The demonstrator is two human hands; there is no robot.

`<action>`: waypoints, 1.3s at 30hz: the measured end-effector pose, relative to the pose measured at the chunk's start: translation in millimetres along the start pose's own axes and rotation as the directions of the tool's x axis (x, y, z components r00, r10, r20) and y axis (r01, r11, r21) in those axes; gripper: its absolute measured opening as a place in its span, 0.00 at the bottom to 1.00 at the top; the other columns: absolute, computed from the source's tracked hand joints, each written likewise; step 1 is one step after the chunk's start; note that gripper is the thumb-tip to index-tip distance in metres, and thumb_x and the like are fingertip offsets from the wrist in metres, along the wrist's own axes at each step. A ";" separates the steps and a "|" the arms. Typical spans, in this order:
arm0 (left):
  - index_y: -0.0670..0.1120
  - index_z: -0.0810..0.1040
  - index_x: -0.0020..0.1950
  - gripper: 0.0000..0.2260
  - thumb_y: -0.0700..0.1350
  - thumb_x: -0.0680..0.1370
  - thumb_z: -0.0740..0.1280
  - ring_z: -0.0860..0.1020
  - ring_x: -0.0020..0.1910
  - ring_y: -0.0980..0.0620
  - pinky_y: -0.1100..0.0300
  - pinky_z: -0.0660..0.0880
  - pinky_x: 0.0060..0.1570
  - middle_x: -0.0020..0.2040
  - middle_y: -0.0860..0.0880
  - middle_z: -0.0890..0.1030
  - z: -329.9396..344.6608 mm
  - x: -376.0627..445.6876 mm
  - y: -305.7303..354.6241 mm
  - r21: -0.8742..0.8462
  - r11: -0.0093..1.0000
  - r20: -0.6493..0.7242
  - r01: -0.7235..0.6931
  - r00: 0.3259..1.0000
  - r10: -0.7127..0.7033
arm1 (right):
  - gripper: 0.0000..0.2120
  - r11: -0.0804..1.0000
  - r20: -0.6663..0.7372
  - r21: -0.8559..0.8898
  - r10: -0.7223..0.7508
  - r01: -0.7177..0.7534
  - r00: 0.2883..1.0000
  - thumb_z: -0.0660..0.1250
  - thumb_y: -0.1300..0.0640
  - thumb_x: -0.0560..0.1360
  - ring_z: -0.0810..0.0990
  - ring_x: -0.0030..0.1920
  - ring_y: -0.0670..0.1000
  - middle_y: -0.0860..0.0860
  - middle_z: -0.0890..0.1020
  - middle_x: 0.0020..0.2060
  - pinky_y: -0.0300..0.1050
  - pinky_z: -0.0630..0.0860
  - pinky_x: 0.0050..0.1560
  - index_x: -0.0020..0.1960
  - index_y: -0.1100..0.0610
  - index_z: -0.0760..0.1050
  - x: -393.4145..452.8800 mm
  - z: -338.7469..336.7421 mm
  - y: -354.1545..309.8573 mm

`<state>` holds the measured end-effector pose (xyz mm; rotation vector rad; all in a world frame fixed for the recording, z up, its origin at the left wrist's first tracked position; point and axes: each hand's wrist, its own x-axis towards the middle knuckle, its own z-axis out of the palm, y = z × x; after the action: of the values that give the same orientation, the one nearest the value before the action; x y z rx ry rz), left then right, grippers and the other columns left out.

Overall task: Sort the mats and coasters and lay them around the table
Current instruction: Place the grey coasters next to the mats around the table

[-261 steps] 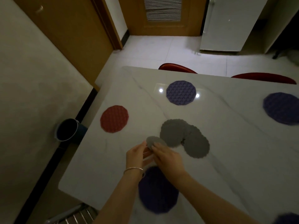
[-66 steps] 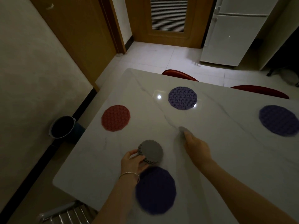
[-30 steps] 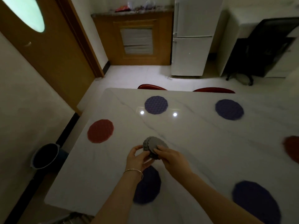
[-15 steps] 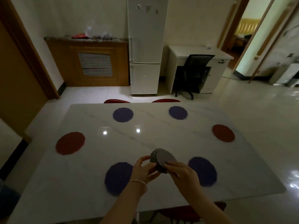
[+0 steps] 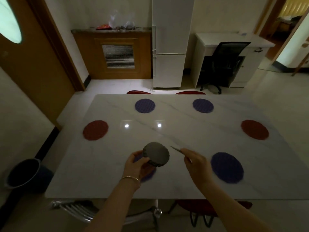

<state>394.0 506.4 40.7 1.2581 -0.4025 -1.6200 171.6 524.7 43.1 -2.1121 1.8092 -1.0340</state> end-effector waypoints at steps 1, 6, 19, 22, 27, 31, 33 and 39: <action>0.41 0.74 0.56 0.14 0.28 0.72 0.66 0.80 0.44 0.37 0.53 0.81 0.31 0.51 0.36 0.79 -11.8 -0.2 3.2 -0.001 1.000 -0.022 -0.014 1.000 0.014 | 0.18 1.000 0.000 -0.010 0.023 -0.023 1.000 0.70 0.71 0.69 0.84 0.37 0.54 0.57 0.85 0.41 0.45 0.82 0.38 0.56 0.58 0.80 1.5 7.3 4.3; 0.44 0.77 0.52 0.13 0.30 0.72 0.68 0.84 0.39 0.42 0.53 0.81 0.33 0.45 0.39 0.84 -65.8 -3.1 10.0 -0.005 0.998 -0.119 -0.063 0.991 0.061 | 0.21 0.997 0.123 -0.082 0.014 -0.004 0.992 0.68 0.71 0.70 0.83 0.45 0.53 0.53 0.84 0.49 0.49 0.82 0.42 0.59 0.53 0.78 -8.1 51.0 33.2; 0.46 0.78 0.51 0.13 0.31 0.72 0.68 0.84 0.39 0.42 0.52 0.81 0.33 0.44 0.38 0.84 -102.3 -13.9 -8.1 -0.015 0.999 -0.195 -0.050 0.980 0.046 | 0.29 0.926 0.359 -0.365 0.046 0.095 0.932 0.81 0.75 0.41 0.85 0.41 0.63 0.63 0.85 0.42 0.55 0.82 0.36 0.42 0.64 0.83 -67.5 101.5 73.4; 0.45 0.77 0.52 0.13 0.30 0.73 0.67 0.84 0.38 0.42 0.53 0.81 0.32 0.45 0.38 0.84 -88.4 -14.9 -10.8 0.001 0.999 -0.169 -0.048 0.984 0.048 | 0.31 0.935 0.414 -0.342 0.061 0.093 0.908 0.81 0.74 0.43 0.84 0.45 0.63 0.63 0.84 0.48 0.54 0.82 0.39 0.46 0.65 0.82 -72.8 97.7 74.9; 0.43 0.76 0.53 0.14 0.29 0.72 0.67 0.81 0.44 0.38 0.54 0.80 0.30 0.50 0.36 0.81 -42.9 -7.1 -9.8 0.028 0.999 -0.092 -0.026 0.995 0.029 | 0.17 0.958 0.279 -0.006 0.276 -0.286 0.920 0.63 0.68 0.75 0.77 0.55 0.55 0.57 0.76 0.60 0.43 0.75 0.53 0.62 0.58 0.75 -48.8 56.1 55.5; 0.42 0.76 0.51 0.13 0.28 0.73 0.65 0.82 0.40 0.40 0.54 0.80 0.30 0.47 0.37 0.81 36.7 5.3 -14.4 0.019 1.000 0.087 -0.022 0.996 0.020 | 0.15 0.964 0.094 0.195 0.167 -0.183 0.981 0.66 0.59 0.75 0.76 0.50 0.45 0.50 0.75 0.57 0.36 0.74 0.52 0.62 0.53 0.73 8.7 -21.4 21.5; 0.42 0.75 0.54 0.13 0.28 0.73 0.65 0.83 0.39 0.40 0.52 0.81 0.33 0.47 0.35 0.81 84.6 6.1 -18.3 0.050 0.999 0.212 -0.008 0.977 -0.003 | 0.22 0.988 0.205 0.125 0.063 -0.090 0.977 0.69 0.50 0.73 0.73 0.58 0.45 0.47 0.73 0.62 0.40 0.71 0.59 0.65 0.51 0.71 25.6 -55.7 13.4; 0.43 0.75 0.58 0.15 0.32 0.74 0.67 0.84 0.46 0.38 0.51 0.81 0.37 0.46 0.36 0.85 209.9 -7.3 -29.5 0.153 0.988 0.501 -0.013 0.863 -0.066 | 0.23 0.991 0.119 -0.105 0.096 -0.083 0.988 0.74 0.49 0.68 0.78 0.59 0.53 0.53 0.79 0.60 0.37 0.69 0.58 0.62 0.53 0.76 41.0 -154.1 50.4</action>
<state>197.3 462.8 107.0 0.9302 -0.8515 -1.9699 39.9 520.4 146.0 -2.0779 1.9122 -0.7883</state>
